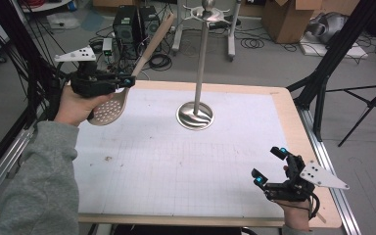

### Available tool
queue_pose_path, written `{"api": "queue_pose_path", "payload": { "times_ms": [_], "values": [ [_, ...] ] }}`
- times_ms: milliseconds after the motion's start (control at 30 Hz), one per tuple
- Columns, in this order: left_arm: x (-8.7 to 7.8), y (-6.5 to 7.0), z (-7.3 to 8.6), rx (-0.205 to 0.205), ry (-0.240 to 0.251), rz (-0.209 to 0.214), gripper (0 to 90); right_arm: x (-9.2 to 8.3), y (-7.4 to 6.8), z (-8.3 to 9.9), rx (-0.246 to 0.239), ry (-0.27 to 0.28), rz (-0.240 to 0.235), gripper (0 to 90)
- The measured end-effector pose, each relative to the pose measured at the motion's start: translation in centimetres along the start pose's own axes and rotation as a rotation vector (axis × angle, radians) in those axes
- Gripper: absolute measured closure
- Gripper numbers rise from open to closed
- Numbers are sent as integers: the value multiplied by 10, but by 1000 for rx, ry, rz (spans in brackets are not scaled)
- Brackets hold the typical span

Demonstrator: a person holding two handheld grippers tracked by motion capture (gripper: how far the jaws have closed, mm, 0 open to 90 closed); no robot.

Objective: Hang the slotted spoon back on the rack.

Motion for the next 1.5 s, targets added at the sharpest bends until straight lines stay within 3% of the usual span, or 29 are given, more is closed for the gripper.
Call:
{"api": "queue_pose_path", "payload": {
  "times_ms": [267,533,1133,1500],
  "values": [
    [12,1,-2,-1,-14,15,778,0,1,0,4,9,1,26],
    [12,0,-4,-41,38,55,779,-5,3,-2,6,18,7,26],
    [21,3,0,-28,17,58,778,-5,2,-3,5,18,1,26],
    [26,2,3,-47,8,71,778,-5,3,-3,16,29,-5,26]
  ]
}}
Point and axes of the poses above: each handheld gripper's, and its own axes: x roughly forward along the jaws, z roughly out of its underside, y roughly to its right, the point moved 4 cm from there along x, roughly forward along the jaws, and after that the axes turned 5 degrees about x, right-handed, at the moved point
